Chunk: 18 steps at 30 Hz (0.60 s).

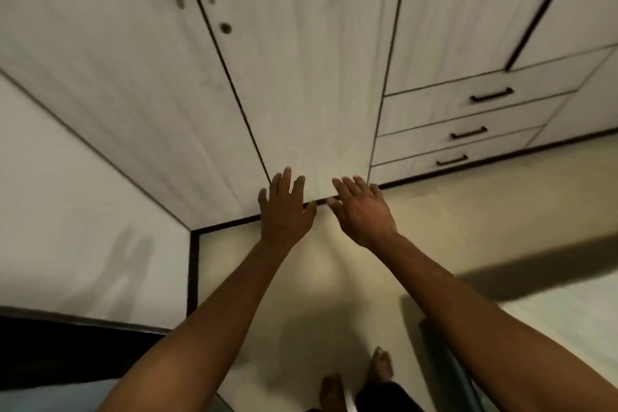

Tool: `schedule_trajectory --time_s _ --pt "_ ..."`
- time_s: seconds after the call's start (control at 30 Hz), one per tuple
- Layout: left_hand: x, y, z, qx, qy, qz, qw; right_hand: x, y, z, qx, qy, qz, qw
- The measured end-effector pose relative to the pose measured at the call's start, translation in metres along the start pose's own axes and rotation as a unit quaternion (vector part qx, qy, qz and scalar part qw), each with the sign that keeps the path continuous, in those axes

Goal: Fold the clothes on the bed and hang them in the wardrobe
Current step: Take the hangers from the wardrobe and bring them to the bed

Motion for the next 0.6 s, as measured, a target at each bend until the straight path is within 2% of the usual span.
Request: schedule_trajectory --time_s 0.2,0.37,0.43,0.53,0.6 --pt "-0.075 -0.078 -0.065 0.096 -0.003 -0.078 0.992 -0.07 -0.119 -0.035 0.059 -0.057 -0.083 0.993" --pt "-0.109 -0.165 -0.137 0.18 0.049 -0.108 0.977 -0.107 -0.219 -0.093 0.124 -0.142 -0.112 0.976" --pt "-0.121 -0.202 -0.17 0.215 0.099 -0.132 0.963 -0.122 -0.254 -0.124 0.156 -0.176 -0.137 0.962" --pt "-0.143 -0.252 -0.231 0.302 0.172 -0.176 0.921 -0.15 -0.314 -0.167 0.166 -0.24 -0.17 0.941" --pt "-0.151 -0.278 -0.264 0.332 0.19 -0.187 0.905 -0.165 -0.349 -0.19 0.171 -0.28 -0.17 0.929"
Point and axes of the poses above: each hand's wrist, its own y-axis away from the middle knuckle, its own z-axis out of the palm, x = y × z, the point moved 9 cm from there along -y, towards the middle knuckle, and after that the axes turned 8 degrees about x, right-handed, at the moved point
